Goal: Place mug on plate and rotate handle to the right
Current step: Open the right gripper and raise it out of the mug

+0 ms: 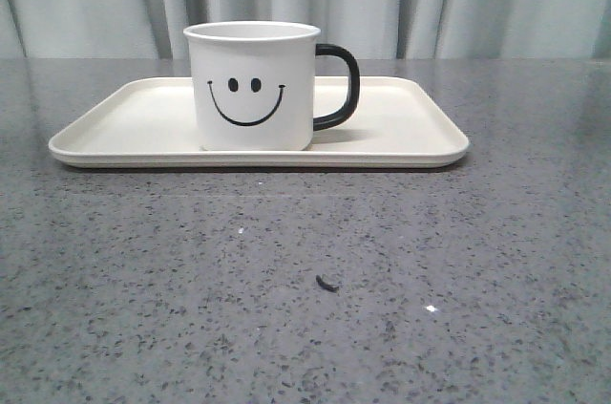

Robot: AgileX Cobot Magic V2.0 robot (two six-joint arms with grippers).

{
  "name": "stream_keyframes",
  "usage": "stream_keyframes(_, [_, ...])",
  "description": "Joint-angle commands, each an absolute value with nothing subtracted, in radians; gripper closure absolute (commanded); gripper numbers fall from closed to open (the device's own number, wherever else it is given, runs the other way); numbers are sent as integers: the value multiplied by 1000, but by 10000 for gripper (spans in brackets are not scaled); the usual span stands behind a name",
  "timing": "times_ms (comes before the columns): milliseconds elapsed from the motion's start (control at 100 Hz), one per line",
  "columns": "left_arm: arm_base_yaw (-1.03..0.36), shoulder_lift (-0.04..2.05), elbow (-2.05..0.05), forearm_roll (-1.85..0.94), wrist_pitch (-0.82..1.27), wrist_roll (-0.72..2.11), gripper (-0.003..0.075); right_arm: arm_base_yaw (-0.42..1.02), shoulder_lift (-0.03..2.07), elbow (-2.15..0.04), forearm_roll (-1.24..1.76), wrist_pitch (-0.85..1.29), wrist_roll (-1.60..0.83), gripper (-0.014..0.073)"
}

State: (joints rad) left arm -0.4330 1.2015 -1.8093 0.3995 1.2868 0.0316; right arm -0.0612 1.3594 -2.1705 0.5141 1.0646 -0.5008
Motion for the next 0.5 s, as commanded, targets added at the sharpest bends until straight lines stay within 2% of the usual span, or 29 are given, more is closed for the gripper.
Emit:
stream_keyframes(0, [-442, 1185, -1831, 422, 1254, 18, 739, -95, 1272, -2098, 540, 929, -492, 667])
stream_keyframes(50, [-442, 1185, -1831, 422, 1254, 18, 739, -110, 1223, -2018, 540, 873, -492, 696])
stream_keyframes(310, [-442, 1179, -1831, 422, 1242, 7, 739, -141, 934, -1542, 541, 504, -426, 686])
stream_keyframes(490, [-442, 1162, -1831, 412, 1207, -23, 739, -141, 755, -1241, 541, 412, -423, 686])
